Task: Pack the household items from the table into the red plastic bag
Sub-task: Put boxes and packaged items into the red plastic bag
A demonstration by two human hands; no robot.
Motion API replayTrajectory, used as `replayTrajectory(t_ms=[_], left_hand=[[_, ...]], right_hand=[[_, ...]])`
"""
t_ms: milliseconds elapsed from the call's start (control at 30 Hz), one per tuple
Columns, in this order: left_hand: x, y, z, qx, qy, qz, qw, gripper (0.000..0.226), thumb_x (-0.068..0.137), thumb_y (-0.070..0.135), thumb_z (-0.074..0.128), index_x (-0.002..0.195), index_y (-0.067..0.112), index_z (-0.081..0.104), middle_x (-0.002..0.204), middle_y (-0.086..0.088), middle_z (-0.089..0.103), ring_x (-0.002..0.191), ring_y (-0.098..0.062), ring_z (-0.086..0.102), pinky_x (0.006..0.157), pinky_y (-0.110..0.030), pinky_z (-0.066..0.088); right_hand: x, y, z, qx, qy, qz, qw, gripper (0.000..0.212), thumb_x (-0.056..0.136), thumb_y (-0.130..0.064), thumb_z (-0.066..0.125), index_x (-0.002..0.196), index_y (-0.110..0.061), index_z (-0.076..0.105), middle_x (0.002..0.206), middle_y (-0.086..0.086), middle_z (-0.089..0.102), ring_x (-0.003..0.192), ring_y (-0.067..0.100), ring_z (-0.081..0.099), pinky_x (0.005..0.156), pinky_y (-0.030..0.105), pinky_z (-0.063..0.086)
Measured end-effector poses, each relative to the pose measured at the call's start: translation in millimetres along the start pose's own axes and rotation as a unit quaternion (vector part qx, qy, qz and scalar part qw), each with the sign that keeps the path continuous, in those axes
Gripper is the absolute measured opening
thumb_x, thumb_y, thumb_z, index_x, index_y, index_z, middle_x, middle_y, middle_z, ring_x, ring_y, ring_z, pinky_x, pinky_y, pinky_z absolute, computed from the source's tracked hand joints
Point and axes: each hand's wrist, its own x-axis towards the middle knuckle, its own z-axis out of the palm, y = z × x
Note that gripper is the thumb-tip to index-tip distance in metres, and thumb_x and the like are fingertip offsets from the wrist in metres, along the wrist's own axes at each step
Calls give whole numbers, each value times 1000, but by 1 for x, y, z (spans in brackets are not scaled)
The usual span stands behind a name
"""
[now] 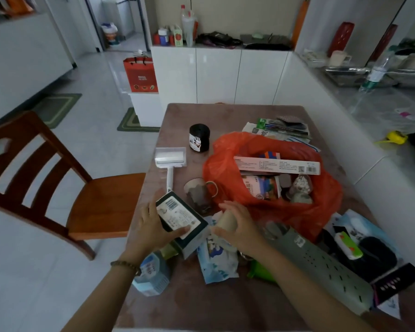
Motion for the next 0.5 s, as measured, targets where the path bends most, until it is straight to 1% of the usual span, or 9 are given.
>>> replayTrajectory(t_ms=[67, 133, 200, 267, 333, 367, 400, 433, 500], left_hand=[[2, -6, 3, -32, 1, -68, 997, 123, 45, 73, 76, 141, 19, 20, 140, -5, 39, 124, -25, 46, 101, -46, 46], [4, -12, 5, -68, -21, -105, 992, 118, 39, 85, 68, 131, 20, 33, 125, 5, 55, 106, -17, 59, 87, -38, 55], [1, -10, 4, -119, -24, -116, 986, 104, 53, 73, 73, 129, 15, 30, 118, 5, 58, 101, -18, 63, 80, -31, 56], [-1, -6, 4, -159, 9, -107, 981, 91, 64, 58, 76, 128, 18, 25, 106, 1, 63, 90, -19, 67, 73, -33, 59], [-4, -3, 0, -196, 39, -82, 976, 88, 64, 61, 75, 124, 22, 25, 93, 4, 65, 76, -12, 67, 66, -33, 60], [-4, -3, -4, -236, 38, -78, 968, 89, 61, 63, 74, 123, 23, 24, 94, 3, 66, 75, -11, 68, 65, -34, 61], [-4, 0, -8, -299, 33, -75, 951, 87, 61, 62, 73, 122, 25, 22, 98, 0, 66, 76, -12, 69, 64, -33, 61], [-5, 5, -13, -356, 21, -71, 932, 81, 67, 56, 72, 122, 24, 21, 101, -3, 66, 77, -13, 70, 61, -29, 60], [-5, 24, -28, -418, 36, -23, 907, 63, 83, 42, 65, 124, 20, 23, 106, -6, 61, 84, -14, 69, 56, -22, 58]], right_hand=[[5, -14, 12, -74, -56, -13, 996, 65, 81, -62, 55, 137, -31, 42, 150, -9, 34, 145, 13, 15, 117, 37, 12], [8, -25, 25, -150, -95, -27, 984, 59, 88, -59, 47, 137, -29, 44, 150, -3, 38, 147, 19, 12, 118, 40, 0], [8, -32, 37, -153, -108, -33, 982, 53, 90, -55, 46, 135, -28, 47, 147, -2, 43, 146, 19, 17, 117, 40, -7], [9, -36, 46, -111, -100, -36, 988, 51, 90, -53, 49, 133, -26, 49, 144, -3, 47, 144, 15, 24, 117, 39, -10], [11, -39, 50, -33, -101, -28, 994, 48, 91, -43, 54, 135, -25, 47, 142, -2, 51, 140, 14, 33, 120, 41, 0], [11, -43, 49, 43, -104, -20, 993, 46, 91, -36, 57, 135, -25, 47, 138, -1, 53, 135, 15, 41, 119, 41, 17], [10, -47, 47, 131, -107, -11, 986, 47, 90, -29, 60, 135, -26, 47, 135, 0, 56, 128, 15, 49, 111, 38, 37], [9, -54, 41, 206, -102, -7, 973, 48, 89, -25, 63, 134, -27, 47, 132, 0, 57, 122, 14, 55, 99, 31, 49], [8, -65, 24, 285, -83, -18, 955, 48, 87, -23, 65, 130, -33, 48, 127, -2, 59, 111, 10, 61, 86, 27, 56]])
